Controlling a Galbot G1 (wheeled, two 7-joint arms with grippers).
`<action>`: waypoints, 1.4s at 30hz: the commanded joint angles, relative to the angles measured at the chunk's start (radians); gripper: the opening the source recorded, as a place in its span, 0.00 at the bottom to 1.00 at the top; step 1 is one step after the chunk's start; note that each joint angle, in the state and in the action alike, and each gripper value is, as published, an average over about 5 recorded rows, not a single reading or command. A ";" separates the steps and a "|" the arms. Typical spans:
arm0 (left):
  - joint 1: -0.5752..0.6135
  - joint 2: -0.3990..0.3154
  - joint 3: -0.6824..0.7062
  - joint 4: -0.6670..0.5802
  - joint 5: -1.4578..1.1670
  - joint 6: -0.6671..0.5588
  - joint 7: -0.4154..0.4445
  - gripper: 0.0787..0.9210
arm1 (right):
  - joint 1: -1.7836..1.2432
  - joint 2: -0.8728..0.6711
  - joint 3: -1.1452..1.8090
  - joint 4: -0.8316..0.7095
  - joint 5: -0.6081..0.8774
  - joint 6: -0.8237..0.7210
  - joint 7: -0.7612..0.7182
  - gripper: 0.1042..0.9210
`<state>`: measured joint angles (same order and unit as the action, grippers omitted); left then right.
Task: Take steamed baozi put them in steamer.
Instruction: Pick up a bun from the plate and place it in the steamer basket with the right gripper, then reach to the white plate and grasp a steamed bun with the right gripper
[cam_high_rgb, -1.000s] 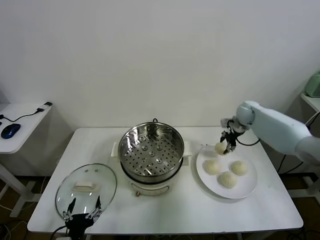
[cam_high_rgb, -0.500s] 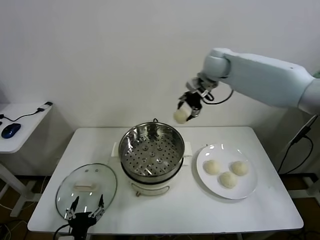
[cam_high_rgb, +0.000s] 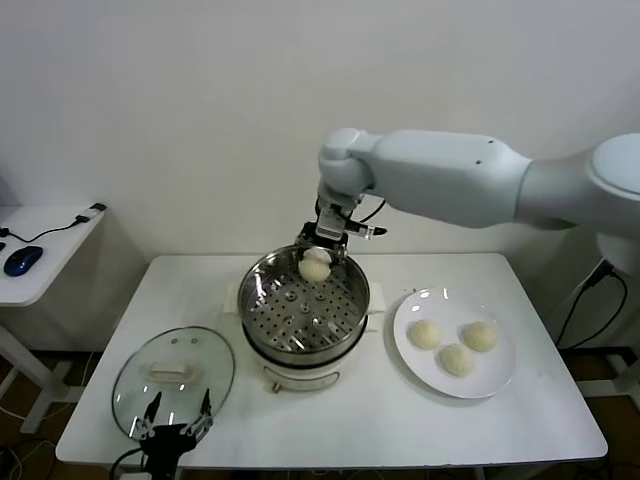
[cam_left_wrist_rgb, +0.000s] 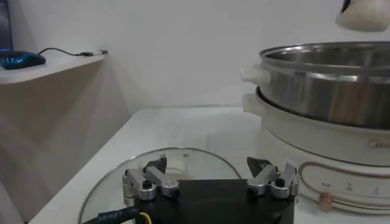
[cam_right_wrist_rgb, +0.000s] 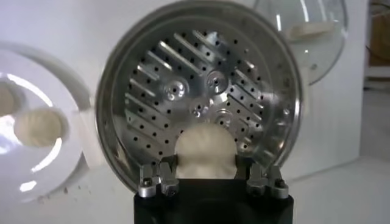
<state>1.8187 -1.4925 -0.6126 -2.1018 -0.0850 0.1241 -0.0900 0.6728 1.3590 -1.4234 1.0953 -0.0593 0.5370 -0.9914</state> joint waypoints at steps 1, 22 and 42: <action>-0.003 0.002 0.001 0.007 0.001 -0.002 -0.002 0.88 | -0.163 0.080 0.053 -0.204 -0.210 0.137 0.043 0.66; -0.009 0.004 0.002 0.021 0.005 -0.012 -0.014 0.88 | -0.209 0.148 0.096 -0.339 -0.164 0.173 0.084 0.86; -0.015 -0.007 0.029 0.011 0.026 -0.010 -0.011 0.88 | 0.462 -0.499 -0.541 0.220 0.669 -0.445 -0.064 0.88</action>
<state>1.8059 -1.5000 -0.5862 -2.0945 -0.0612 0.1153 -0.1005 0.8757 1.1835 -1.6488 1.0815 0.3262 0.4756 -1.0462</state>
